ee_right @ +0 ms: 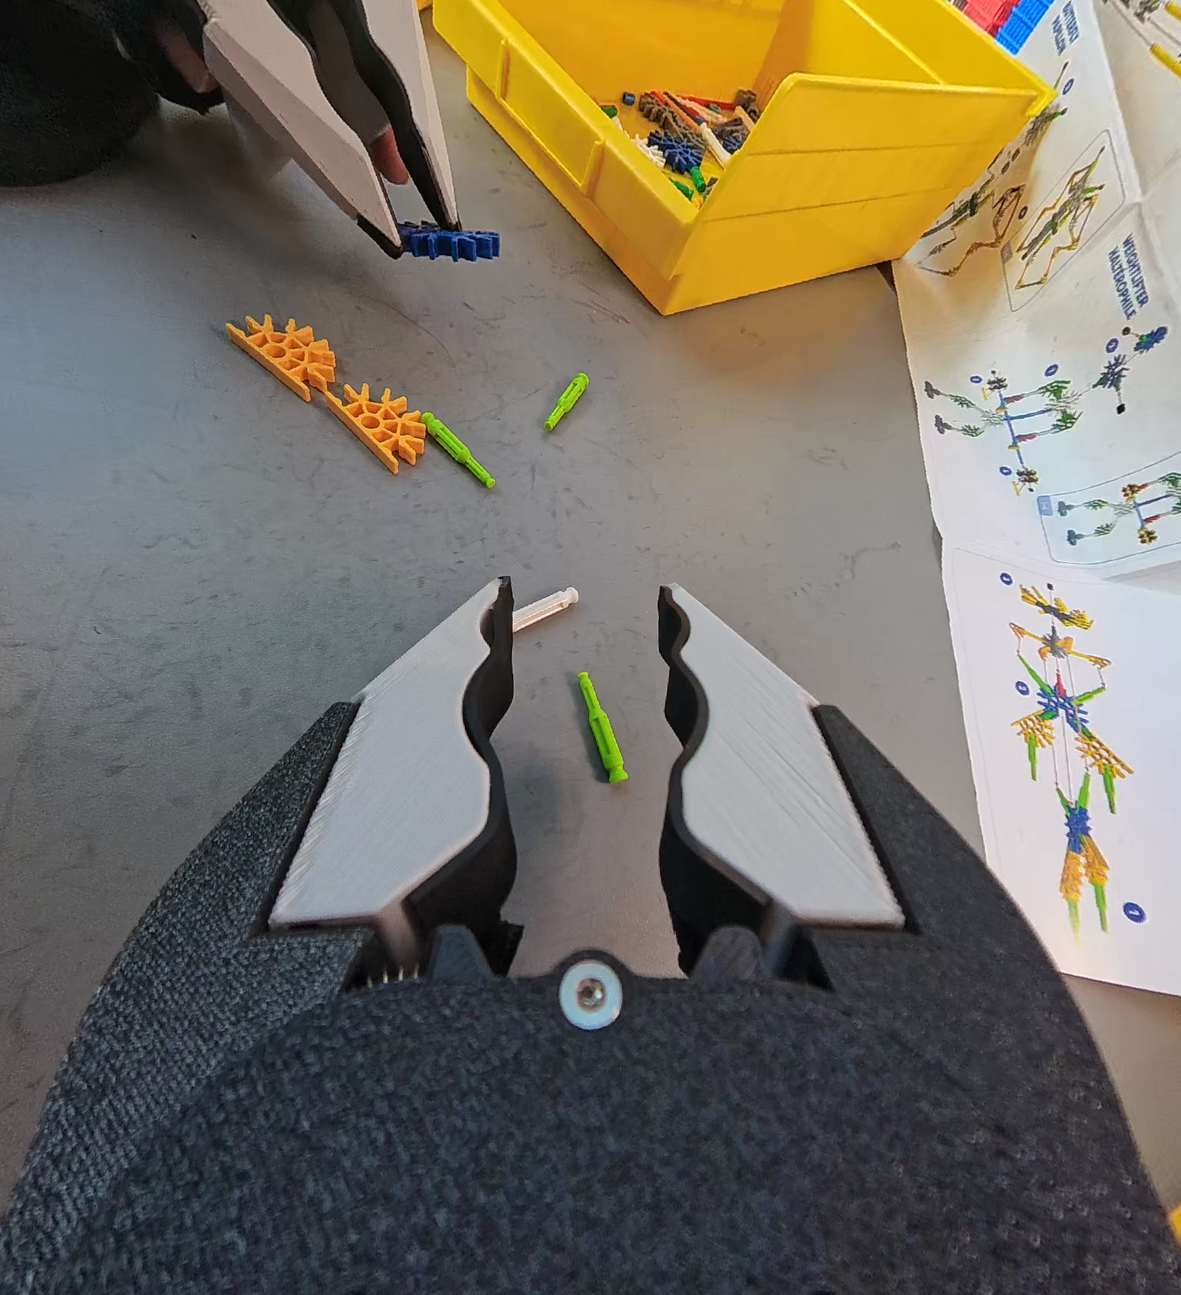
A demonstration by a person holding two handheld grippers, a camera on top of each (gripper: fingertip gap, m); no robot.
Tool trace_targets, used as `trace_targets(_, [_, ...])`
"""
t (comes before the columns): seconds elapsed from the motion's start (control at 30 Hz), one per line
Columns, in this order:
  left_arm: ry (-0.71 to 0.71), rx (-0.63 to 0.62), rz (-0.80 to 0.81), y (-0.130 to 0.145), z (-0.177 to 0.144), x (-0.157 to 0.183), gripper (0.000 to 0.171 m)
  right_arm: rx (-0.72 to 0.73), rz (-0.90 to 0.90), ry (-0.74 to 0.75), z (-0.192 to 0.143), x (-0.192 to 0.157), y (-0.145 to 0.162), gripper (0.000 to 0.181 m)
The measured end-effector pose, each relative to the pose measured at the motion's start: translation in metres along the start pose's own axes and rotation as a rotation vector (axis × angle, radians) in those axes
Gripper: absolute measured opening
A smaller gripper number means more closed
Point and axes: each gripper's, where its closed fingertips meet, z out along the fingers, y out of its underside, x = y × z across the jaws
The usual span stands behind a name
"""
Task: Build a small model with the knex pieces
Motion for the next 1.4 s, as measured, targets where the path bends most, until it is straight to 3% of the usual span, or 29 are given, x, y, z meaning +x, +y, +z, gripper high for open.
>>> trace_targets(0.2, [0.026,0.112,0.094,-0.021,-0.004,0.016,0.018,0.017,0.010,0.006,-0.001,0.002,-0.003,0.039])
trace_targets(0.4, [0.065,0.206,0.149,-0.041,-0.002,0.038,0.018,0.152,0.112,-0.064,0.000,-0.016,-0.043,0.040])
trace_targets(0.6, [0.082,0.265,0.206,-0.056,0.005,0.057,0.018,0.359,0.414,-0.297,-0.001,-0.040,-0.088,0.039])
trace_targets(0.93, [0.062,0.276,0.263,-0.057,0.008,0.062,0.019,0.392,0.478,-0.383,-0.004,-0.049,-0.094,0.000])
trace_targets(1.13, [0.051,0.279,0.267,-0.058,0.006,0.060,0.019,0.399,0.497,-0.375,-0.005,-0.045,-0.093,0.000])
trace_targets(1.27, [0.047,0.280,0.269,-0.058,0.006,0.060,0.019,0.386,0.530,-0.379,-0.003,-0.042,-0.090,0.023])
trace_targets(1.4, [0.046,0.294,0.283,-0.060,0.004,0.062,0.019,0.372,0.534,-0.391,-0.002,-0.045,-0.089,0.027])
